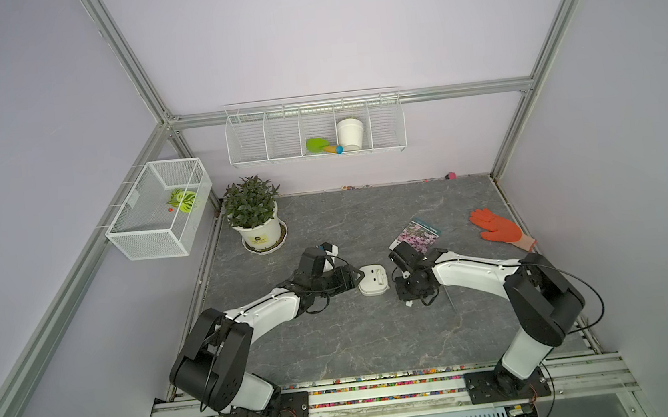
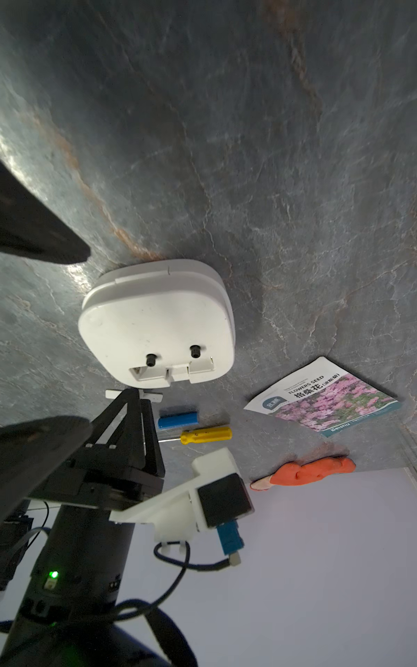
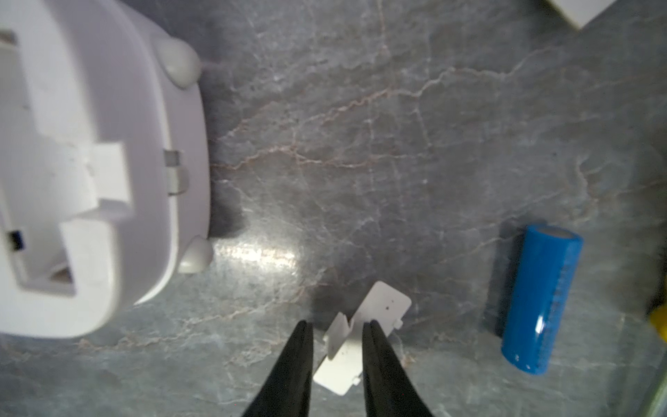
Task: Remove the battery from the alarm
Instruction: Pick up the cover from the center of the board.
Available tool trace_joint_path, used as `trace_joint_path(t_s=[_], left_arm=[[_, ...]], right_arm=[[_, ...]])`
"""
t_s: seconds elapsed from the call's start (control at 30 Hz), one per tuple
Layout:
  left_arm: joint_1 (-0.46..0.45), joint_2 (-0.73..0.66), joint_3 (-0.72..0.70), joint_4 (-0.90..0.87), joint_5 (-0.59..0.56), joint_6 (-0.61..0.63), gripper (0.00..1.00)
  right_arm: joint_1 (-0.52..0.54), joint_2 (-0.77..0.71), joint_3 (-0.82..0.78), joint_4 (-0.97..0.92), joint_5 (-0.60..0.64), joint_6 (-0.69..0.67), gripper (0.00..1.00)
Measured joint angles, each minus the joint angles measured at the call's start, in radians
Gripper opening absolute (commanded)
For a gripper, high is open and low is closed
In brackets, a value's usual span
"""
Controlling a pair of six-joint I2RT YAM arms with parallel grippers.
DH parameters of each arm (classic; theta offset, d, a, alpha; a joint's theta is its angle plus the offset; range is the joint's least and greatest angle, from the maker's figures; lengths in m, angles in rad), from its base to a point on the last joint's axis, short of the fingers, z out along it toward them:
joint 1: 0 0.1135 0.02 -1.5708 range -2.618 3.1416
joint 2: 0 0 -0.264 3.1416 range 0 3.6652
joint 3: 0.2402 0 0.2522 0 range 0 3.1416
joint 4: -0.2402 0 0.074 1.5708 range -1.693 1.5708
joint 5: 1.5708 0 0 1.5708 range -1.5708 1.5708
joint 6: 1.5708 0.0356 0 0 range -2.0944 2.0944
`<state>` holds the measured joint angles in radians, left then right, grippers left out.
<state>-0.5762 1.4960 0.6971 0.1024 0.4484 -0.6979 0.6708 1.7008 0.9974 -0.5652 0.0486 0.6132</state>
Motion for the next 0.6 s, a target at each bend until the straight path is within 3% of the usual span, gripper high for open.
trace_joint_path(t_s=[0.6], left_arm=[[0.0, 0.0, 0.0, -0.012, -0.006, 0.004, 0.71]], right_arm=[[0.01, 0.007, 0.0, 0.0, 0.003, 0.002, 0.13]])
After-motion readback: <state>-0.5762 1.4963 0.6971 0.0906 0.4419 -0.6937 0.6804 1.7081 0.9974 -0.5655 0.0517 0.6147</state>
